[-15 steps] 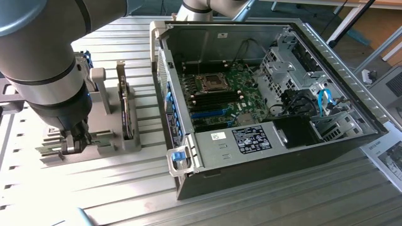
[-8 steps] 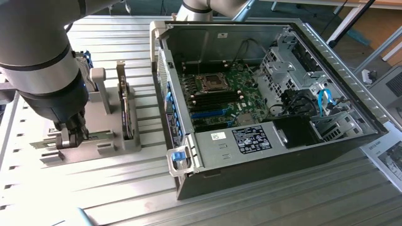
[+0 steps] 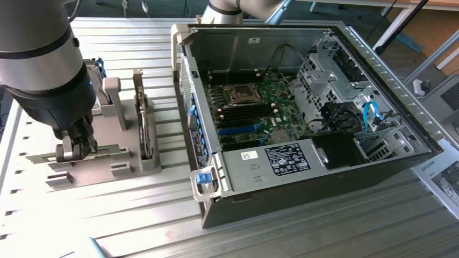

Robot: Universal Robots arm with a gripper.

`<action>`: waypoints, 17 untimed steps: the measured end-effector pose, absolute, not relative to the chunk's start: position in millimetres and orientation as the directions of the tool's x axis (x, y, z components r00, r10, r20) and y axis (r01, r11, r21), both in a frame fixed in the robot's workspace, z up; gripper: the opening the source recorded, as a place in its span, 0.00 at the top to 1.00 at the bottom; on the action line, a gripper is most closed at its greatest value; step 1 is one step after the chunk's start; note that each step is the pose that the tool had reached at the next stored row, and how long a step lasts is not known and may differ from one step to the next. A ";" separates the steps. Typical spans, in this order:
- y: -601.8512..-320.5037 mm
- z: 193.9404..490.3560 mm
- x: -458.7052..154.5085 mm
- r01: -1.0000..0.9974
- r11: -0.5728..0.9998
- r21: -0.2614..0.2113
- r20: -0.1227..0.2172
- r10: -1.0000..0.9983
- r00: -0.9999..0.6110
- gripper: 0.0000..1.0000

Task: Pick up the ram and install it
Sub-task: 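Pick up the ram and move it above insertion slot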

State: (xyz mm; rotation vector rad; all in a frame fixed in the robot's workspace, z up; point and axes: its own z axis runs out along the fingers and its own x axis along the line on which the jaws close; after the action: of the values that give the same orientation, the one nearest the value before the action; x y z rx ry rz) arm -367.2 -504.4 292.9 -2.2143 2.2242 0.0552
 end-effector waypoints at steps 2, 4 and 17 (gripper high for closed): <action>-504.4 299.4 -367.2 -1.000 0.004 0.023 -0.027 -1.000 -0.005 0.88; -504.4 306.4 -367.2 -1.000 0.004 0.023 -0.027 -1.000 -0.005 0.88; -504.4 359.9 -367.1 -1.000 0.004 0.023 -0.027 -1.000 -0.005 0.88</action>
State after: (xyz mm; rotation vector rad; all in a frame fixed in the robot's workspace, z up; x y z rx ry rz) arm -367.1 -504.4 359.9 -2.2140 2.2238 0.0558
